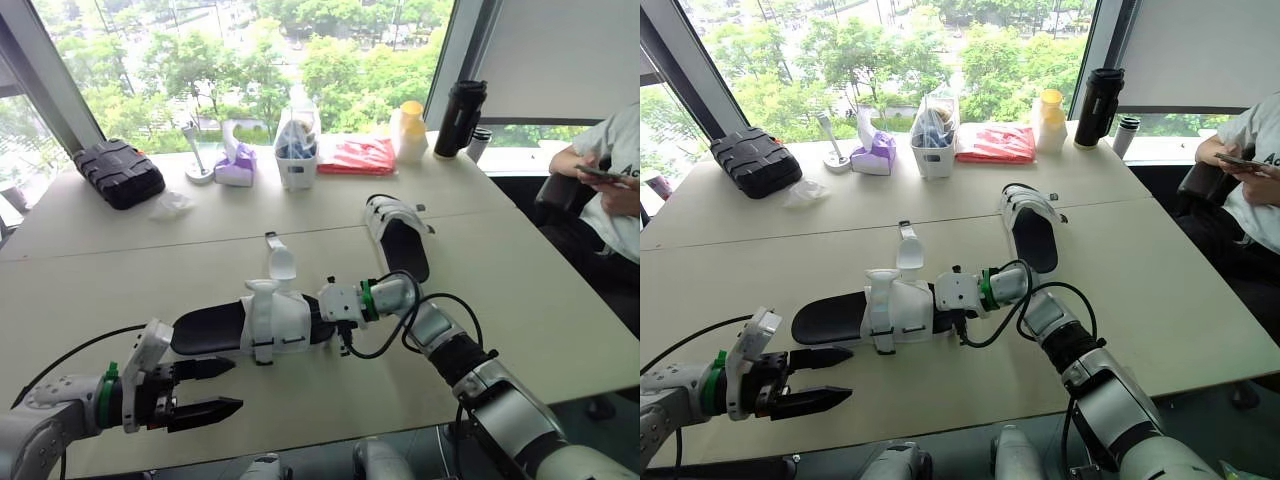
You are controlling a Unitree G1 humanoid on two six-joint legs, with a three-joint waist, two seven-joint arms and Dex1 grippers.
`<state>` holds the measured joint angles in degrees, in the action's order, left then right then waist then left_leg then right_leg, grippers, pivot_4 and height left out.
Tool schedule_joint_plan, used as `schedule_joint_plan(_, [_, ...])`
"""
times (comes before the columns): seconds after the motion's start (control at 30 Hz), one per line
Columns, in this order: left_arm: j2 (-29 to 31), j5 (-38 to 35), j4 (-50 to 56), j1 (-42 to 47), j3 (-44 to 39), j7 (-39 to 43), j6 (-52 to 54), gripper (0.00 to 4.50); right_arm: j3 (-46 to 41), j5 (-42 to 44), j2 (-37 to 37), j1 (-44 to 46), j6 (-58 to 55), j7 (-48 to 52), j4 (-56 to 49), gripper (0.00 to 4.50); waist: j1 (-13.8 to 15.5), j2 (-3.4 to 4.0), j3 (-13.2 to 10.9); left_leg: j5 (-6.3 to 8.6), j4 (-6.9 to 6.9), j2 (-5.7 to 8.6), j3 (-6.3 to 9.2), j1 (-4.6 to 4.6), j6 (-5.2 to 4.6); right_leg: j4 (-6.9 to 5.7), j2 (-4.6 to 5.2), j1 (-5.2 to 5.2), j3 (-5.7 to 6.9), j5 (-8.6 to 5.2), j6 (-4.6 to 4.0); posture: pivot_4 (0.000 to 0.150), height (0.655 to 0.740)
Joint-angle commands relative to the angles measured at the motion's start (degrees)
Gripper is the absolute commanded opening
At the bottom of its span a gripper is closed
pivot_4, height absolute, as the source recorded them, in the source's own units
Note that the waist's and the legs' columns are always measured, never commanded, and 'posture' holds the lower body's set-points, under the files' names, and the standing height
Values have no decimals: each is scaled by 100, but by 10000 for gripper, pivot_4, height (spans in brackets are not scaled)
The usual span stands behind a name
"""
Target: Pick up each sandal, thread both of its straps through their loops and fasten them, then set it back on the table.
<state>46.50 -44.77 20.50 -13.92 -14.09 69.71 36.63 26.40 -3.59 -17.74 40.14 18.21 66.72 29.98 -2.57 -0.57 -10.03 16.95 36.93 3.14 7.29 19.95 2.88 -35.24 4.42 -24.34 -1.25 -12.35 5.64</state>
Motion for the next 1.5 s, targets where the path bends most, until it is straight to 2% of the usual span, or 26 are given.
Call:
schedule_joint_plan(0.03, [-176,356,-49,-17,249,-5,-478,44589,180,-304,-53,-129,-101,8,239,0,3,3,0,0,0,0,0,-3,0,0,0,2,-1,0,0,1500,7400])
schedule_joint_plan(0.33, [-740,1052,-336,220,773,-209,-1411,44589,174,-304,-54,-102,-104,14,259,0,4,3,1,0,-2,1,-1,-2,0,0,2,0,-1,13,-22,1500,7400])
schedule_joint_plan(0.63, [-1021,1257,-616,399,967,-320,-1791,44589,173,-302,-39,-79,-122,12,269,0,4,2,1,0,-2,2,-1,-1,0,0,0,0,1,13,-21,1500,7400])
schedule_joint_plan(1.07, [-837,1090,-593,217,738,-242,-1829,44589,169,-319,-72,-84,-120,4,263,0,6,2,1,0,-2,1,0,-1,0,0,0,0,1,8,-13,1500,7400])
schedule_joint_plan(1.5, [-1032,1109,-608,417,805,-369,-1882,44589,180,-320,-69,-83,-111,16,266,0,7,3,1,0,-2,0,1,-1,0,0,0,0,1,1,-2,1500,7400])
